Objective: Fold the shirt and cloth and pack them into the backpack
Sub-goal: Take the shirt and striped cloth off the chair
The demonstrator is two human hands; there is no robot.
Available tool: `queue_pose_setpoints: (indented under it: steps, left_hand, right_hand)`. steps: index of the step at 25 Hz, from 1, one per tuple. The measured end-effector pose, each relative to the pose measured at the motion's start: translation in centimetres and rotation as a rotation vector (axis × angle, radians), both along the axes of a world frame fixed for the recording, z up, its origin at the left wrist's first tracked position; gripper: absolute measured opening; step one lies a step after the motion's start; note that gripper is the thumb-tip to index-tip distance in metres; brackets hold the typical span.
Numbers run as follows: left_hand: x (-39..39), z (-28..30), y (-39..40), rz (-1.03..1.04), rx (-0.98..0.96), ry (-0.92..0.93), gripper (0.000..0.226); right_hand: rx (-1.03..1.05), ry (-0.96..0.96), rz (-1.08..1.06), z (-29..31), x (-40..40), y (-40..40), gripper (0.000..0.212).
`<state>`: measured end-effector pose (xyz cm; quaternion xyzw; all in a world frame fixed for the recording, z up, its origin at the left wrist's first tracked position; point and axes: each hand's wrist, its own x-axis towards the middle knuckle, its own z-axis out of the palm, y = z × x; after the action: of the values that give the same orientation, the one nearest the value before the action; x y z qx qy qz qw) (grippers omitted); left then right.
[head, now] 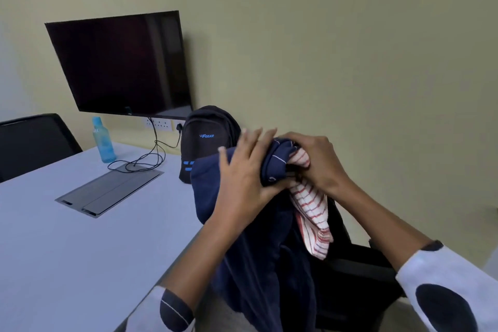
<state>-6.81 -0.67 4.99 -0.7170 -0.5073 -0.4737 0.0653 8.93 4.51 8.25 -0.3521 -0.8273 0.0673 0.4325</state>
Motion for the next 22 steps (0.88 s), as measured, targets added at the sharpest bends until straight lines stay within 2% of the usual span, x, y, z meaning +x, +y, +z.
queue_pose_setpoints:
  steps: [2,4,8,13,22]
  left_hand:
    - [-2.4,0.2,-0.9,0.014,-0.126,-0.152,0.116]
    - [-5.2,0.0,-1.7,0.017,-0.163,-0.295,0.125]
    - [-10.2,-0.2,-3.2,0.037,-0.184,-0.341,0.106]
    - [-14.9,0.4,-5.1,0.137,-0.106,-0.339,0.083]
    - [-25.8,3.0,-7.5,0.236,-0.069,-0.39,0.076]
  right_hand:
    - [0.057,-0.024,-0.006,1.0,-2.3,-0.3,0.033]
    - [0.095,-0.059,0.022,1.7,-4.9,-0.8,0.038]
    - [0.127,-0.187,0.072,2.2,-9.6,-1.5,0.039]
    - [0.144,-0.312,0.094,3.7,-14.6,-2.2,0.04]
    - [0.196,-0.626,0.331,10.5,-26.2,-2.9,0.024]
